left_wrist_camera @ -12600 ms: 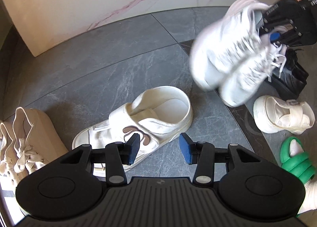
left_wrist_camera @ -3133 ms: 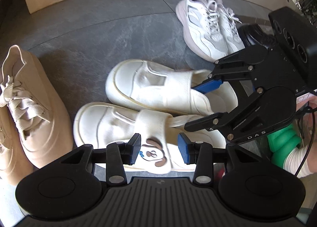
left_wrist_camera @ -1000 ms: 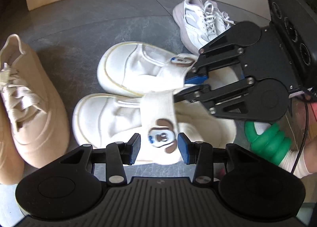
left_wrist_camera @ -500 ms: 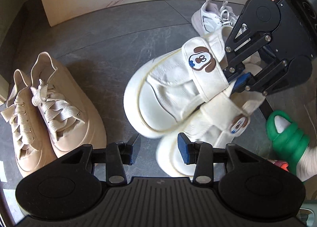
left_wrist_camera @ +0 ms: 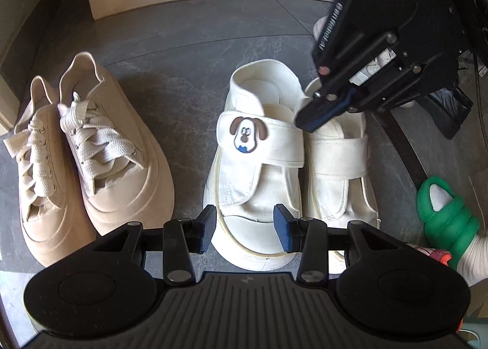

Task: Organize scattered shoes
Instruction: 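Lift the cream velcro pair with the right gripper and carry beside beige sneakers, then open the right gripper and withdraw from the cream velcro pair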

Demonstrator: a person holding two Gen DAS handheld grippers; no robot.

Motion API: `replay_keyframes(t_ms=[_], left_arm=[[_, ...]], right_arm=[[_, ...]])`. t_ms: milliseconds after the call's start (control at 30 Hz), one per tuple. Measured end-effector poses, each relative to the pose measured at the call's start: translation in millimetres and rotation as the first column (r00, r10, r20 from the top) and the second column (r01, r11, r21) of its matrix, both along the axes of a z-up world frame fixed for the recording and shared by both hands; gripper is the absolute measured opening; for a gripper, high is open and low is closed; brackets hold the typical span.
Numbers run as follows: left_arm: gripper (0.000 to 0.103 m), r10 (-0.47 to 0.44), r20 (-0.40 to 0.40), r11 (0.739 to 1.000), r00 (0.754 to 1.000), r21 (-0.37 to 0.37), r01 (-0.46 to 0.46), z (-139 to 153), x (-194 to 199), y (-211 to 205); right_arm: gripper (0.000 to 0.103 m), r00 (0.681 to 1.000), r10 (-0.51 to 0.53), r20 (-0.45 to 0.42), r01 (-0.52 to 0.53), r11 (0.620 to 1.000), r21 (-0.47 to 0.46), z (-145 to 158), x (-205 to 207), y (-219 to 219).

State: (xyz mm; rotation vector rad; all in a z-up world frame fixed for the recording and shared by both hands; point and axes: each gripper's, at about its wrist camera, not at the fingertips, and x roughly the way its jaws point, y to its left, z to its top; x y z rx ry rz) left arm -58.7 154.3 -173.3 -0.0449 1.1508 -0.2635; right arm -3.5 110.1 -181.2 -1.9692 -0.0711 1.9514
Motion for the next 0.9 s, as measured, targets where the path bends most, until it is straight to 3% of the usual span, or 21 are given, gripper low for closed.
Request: replay_keyframes(t_ms=[100, 233, 367, 433, 467, 533, 567, 600, 633, 667, 700, 833, 867, 900], left_arm=[[0.039, 0.002, 0.007, 1.0, 1.0, -0.003, -0.002, -0.7, -1.0, 0.4], [0.039, 0.003, 0.019, 1.0, 1.0, -0.002, -0.003, -1.5, 0.1, 1.8], [0.04, 0.002, 0.018, 1.0, 1.0, -0.017, -0.002, -2.8, 2.8, 3.7], [0.04, 0.009, 0.01, 1.0, 1.0, -0.016, -0.009, -6.1, 3.8, 4.5], [0.04, 0.015, 0.005, 1.0, 1.0, -0.013, -0.014, -8.2, 4.2, 4.9], [0.04, 0.025, -0.004, 1.0, 1.0, 0.002, -0.025, -12.4, 4.8, 5.0], [0.04, 0.029, -0.008, 0.999, 1.0, 0.014, -0.029, -14.6, 4.9, 4.7], [0.04, 0.03, -0.015, 0.999, 0.999, 0.028, -0.03, -17.4, 4.8, 4.0], [0.04, 0.031, -0.021, 0.999, 0.999, 0.042, -0.031, -20.0, 4.6, 3.5], [0.04, 0.031, -0.022, 0.998, 0.999, 0.048, -0.03, -21.7, 3.9, 3.8], [0.04, 0.032, -0.026, 0.998, 0.999, 0.049, -0.03, -23.2, 3.4, 4.2], [0.04, 0.04, -0.058, 0.999, 0.998, 0.039, -0.037, -30.8, 1.2, 6.7], [0.04, 0.039, -0.067, 0.999, 0.997, 0.039, -0.037, -32.9, 0.8, 6.9], [0.04, 0.039, -0.075, 0.999, 0.996, 0.039, -0.036, -34.8, 0.6, 7.1]], right_arm=[[0.0, 1.0, -0.007, 0.016, 0.007, 1.0, -0.012, -2.1, -0.3, 0.5], [0.0, 0.994, -0.107, 0.007, 0.107, 0.994, 0.002, 2.9, 1.9, -9.4], [0.0, 0.951, -0.306, -0.032, 0.308, 0.95, 0.051, 11.1, 7.4, -23.8], [0.0, 0.911, -0.407, -0.064, 0.411, 0.909, 0.076, 15.7, 8.9, -29.1], [0.0, 0.863, -0.494, -0.104, 0.503, 0.858, 0.102, 18.8, 9.7, -35.7], [0.0, 0.811, -0.566, -0.15, 0.583, 0.804, 0.118, 19.4, 7.7, -43.4], [0.0, 0.766, -0.616, -0.182, 0.64, 0.758, 0.126, 20.3, 7.3, -46.8], [0.0, 0.71, -0.67, -0.218, 0.701, 0.701, 0.132, 20.2, 6.5, -51.5], [0.0, 0.618, -0.741, -0.262, 0.784, 0.607, 0.131, 15.9, 4.3, -61.9], [0.0, 0.567, -0.772, -0.287, 0.821, 0.557, 0.123, 13.1, 2.8, -69.2], [0.0, 0.544, -0.785, -0.296, 0.836, 0.535, 0.119, 9.7, 2.3, -73.3], [0.0, 0.315, -0.876, -0.365, 0.947, 0.313, 0.067, -12.7, -10.8, -100.3], [0.0, 0.233, -0.893, -0.384, 0.971, 0.238, 0.036, -20.4, -14.4, -107.0], [0.0, 0.174, -0.904, -0.391, 0.983, 0.185, 0.011, -27.4, -17.5, -111.5]])
